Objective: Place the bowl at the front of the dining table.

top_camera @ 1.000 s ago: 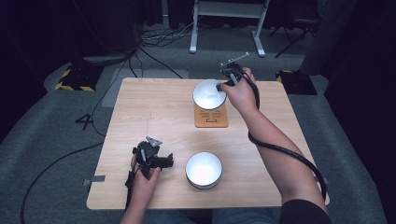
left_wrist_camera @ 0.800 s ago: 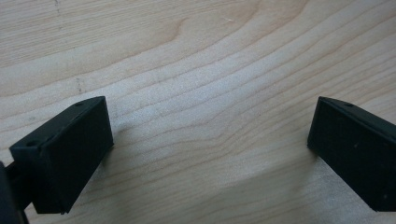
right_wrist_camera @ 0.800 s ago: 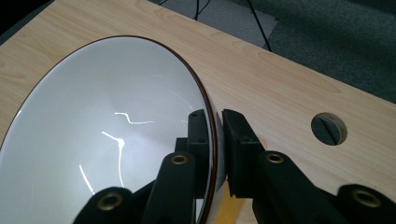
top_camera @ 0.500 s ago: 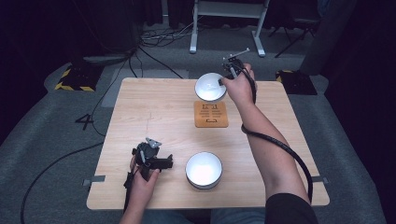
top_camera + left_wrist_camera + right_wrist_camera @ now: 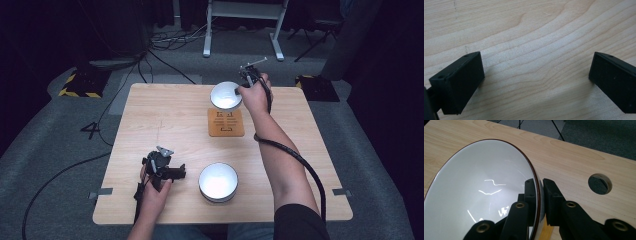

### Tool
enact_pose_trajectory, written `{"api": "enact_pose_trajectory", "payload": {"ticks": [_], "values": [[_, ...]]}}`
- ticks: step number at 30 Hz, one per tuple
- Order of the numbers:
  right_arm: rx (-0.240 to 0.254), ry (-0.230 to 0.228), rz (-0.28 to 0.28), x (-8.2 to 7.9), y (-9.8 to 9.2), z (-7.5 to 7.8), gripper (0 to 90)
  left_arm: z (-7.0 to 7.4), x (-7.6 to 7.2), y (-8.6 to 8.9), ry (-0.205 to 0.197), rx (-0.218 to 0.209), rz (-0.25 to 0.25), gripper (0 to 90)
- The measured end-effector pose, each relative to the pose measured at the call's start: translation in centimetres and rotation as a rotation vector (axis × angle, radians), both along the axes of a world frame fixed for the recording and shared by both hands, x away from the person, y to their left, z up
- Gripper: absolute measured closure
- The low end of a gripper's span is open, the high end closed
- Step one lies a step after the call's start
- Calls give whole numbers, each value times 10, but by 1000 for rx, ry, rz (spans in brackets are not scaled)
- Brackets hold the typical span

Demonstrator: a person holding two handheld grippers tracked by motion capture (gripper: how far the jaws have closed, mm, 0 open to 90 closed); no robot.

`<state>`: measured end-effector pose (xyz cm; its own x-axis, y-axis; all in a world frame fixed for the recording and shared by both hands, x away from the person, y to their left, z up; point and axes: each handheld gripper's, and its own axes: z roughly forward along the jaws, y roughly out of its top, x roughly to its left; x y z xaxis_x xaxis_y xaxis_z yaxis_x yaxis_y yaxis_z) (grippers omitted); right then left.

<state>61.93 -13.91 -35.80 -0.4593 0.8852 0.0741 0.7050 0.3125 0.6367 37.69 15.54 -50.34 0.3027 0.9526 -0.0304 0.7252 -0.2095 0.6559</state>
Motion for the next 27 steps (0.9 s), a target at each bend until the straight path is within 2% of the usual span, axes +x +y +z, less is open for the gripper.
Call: {"api": "enact_pose_trajectory", "payload": {"ticks": [17, 27], "values": [[21, 72, -40, 7, 1, -48, 821, 0, 0, 0, 2, 1, -1, 1], [1, 97, -44, 7, 2, -65, 821, 0, 0, 0, 3, 0, 0, 1]]}}
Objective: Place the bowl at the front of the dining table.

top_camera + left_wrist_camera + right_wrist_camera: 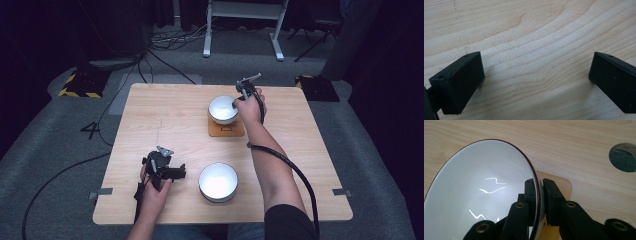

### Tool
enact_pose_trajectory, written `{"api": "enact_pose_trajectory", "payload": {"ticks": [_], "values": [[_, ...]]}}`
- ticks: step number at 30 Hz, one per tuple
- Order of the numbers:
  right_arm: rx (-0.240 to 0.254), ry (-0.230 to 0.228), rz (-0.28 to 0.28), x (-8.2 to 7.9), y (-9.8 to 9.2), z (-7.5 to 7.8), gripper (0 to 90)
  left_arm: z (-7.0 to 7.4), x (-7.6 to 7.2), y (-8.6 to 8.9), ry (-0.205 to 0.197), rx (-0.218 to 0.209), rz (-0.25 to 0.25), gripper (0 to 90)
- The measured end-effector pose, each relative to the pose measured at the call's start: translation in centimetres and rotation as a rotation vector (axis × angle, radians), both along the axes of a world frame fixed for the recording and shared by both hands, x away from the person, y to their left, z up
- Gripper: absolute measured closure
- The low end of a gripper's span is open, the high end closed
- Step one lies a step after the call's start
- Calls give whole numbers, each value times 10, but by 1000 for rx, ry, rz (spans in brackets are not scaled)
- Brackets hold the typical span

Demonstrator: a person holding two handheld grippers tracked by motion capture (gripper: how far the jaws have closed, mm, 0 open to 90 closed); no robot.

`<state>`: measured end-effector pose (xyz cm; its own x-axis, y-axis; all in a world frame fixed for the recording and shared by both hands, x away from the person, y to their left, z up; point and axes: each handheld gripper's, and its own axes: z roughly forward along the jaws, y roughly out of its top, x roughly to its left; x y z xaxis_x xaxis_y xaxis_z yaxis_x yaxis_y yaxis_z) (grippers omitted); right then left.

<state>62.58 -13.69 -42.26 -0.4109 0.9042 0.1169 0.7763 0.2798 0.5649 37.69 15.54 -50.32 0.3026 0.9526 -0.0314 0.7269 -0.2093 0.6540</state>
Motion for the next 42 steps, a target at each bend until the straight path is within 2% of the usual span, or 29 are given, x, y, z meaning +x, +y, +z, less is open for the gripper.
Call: {"api": "enact_pose_trajectory", "payload": {"ticks": [8, 23, 26, 30, 32, 37, 42], "values": [[3, 10, -4, -1, 2, -11, 820, 0, 0, 0, 0, -1, 0, 1], [17, 19, -11, -1, -1, -16, 812, 0, 0, 0, 0, -1, 0, 1], [6, 7, -14, -1, -3, -14, 787, 0, 0, 0, 0, -1, 0, 1], [23, -12, -25, -1, -8, -11, 746, 0, 0, 0, 0, -2, 0, 1], [39, -28, -28, -1, -10, -8, 714, 0, 0, 0, 0, -2, 0, 1], [34, -62, -20, -1, -11, -2, 605, 0, 0, 0, 0, -2, 0, 1], [50, -77, -10, -4, -12, 5, 549, 0, 0, 0, 0, -1, 0, 1]]}}
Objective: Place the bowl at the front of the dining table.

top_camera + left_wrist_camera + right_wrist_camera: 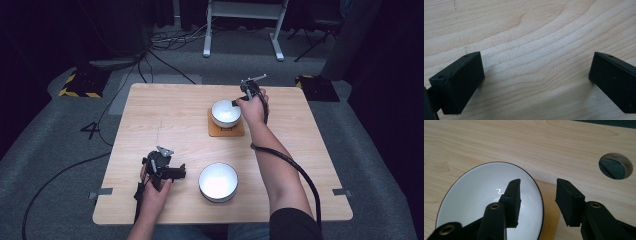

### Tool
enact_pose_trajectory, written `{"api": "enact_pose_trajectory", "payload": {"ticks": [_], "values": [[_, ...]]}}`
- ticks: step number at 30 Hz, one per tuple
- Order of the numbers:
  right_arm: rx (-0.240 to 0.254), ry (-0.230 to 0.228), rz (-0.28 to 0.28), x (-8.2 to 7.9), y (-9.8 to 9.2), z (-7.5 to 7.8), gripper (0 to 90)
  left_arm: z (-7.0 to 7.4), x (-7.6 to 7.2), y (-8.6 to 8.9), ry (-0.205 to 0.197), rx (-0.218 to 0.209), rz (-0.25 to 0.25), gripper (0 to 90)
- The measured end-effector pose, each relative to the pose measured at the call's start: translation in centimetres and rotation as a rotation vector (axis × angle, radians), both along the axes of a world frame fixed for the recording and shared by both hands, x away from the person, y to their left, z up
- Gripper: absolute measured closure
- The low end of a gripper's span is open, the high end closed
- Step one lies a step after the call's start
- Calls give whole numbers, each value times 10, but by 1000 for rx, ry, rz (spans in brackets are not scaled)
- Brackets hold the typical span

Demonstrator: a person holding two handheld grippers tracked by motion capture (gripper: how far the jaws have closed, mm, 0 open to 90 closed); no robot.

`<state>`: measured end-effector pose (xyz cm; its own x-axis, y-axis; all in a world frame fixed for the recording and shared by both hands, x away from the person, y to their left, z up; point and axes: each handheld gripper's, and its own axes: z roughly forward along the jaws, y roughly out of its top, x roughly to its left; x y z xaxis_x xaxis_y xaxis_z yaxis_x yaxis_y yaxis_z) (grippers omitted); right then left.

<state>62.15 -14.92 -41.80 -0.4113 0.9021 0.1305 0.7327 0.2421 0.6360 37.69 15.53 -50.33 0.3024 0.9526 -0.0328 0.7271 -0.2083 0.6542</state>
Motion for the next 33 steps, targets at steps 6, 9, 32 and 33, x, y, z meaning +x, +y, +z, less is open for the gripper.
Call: {"api": "enact_pose_trajectory", "payload": {"ticks": [6, 9, 32, 33], "values": [[3, -42, 57, -8, 1, 15, 529, 0, 0, 0, -1, 0, 0, 1], [9, -53, 85, -13, 2, 23, 518, 0, 0, 0, -2, 2, 0, 1], [65, -97, 285, -86, -32, 77, 482, 0, 0, 0, 0, 0, -1, 1], [72, -91, 288, -88, -35, 76, 482, 0, 0, 0, -1, 5, 2, 1]]}}
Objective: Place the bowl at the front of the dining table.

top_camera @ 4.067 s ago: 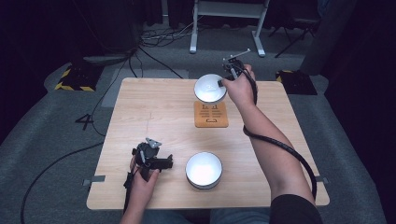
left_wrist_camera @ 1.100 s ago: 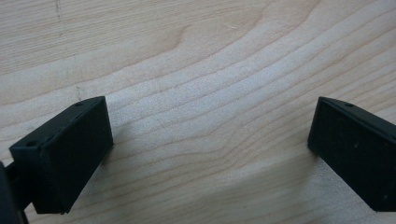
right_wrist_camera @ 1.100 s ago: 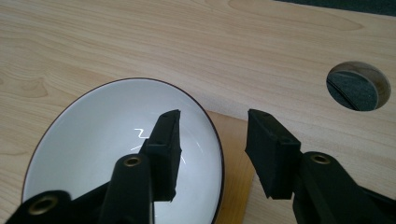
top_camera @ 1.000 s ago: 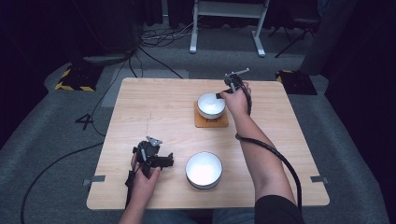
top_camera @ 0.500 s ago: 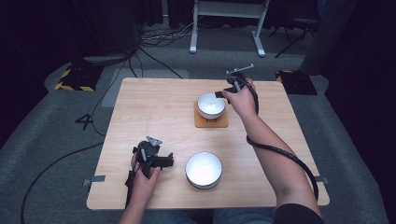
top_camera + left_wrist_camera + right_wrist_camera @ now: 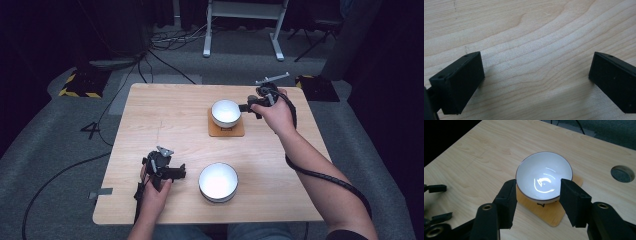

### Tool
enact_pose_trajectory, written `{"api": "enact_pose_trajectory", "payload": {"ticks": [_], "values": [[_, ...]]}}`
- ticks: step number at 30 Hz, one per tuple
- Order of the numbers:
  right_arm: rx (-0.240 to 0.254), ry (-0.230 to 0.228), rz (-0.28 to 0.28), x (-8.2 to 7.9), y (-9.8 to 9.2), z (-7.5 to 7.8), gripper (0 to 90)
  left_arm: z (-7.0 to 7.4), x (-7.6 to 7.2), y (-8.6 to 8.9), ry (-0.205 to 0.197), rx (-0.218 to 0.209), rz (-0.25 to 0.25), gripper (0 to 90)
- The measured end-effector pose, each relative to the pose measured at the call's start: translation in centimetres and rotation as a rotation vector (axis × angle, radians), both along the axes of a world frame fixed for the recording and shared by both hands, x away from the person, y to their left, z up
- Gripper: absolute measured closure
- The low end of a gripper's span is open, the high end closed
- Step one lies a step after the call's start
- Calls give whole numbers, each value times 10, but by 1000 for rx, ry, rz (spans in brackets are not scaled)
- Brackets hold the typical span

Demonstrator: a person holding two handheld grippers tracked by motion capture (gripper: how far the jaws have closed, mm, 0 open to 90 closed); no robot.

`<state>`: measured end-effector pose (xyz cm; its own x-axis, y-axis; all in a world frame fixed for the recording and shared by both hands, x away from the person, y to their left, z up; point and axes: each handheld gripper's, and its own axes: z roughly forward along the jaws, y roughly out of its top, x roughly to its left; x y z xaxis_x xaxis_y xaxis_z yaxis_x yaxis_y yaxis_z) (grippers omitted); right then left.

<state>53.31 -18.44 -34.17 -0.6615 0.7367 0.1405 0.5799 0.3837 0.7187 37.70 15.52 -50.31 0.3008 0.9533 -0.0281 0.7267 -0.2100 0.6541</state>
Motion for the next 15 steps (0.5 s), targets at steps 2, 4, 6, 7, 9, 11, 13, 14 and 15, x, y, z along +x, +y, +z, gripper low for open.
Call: {"api": "enact_pose_trajectory", "payload": {"ticks": [2, 4, 6, 7, 9, 11, 13, 14, 15], "values": [[6, 0, 6, -6, -5, 0, 481, 0, 0, 0, -3, 4, 3, 1], [10, -4, 12, -13, -9, 0, 479, 0, 1, 0, -1, -1, 0, 1], [17, -5, 13, -19, -13, 1, 476, 0, 1, 0, 0, 0, -2, 1], [12, -7, 15, -23, -15, 2, 475, 0, 1, 0, 1, -2, -3, 1], [10, -12, 15, -29, -19, 4, 473, 0, 1, 0, 2, -2, -3, 1], [8, -19, 19, -34, -24, 6, 471, 0, 2, 0, 2, -6, -6, 1], [6, -21, 25, -39, -27, 8, 466, 0, 2, -1, -1, 1, 0, 1], [4, -21, 30, -42, -30, 9, 465, 0, 2, -1, -1, 2, -1, 1], [7, -15, 32, -45, -32, 10, 461, 0, 3, -1, -2, 1, 0, 1]]}}
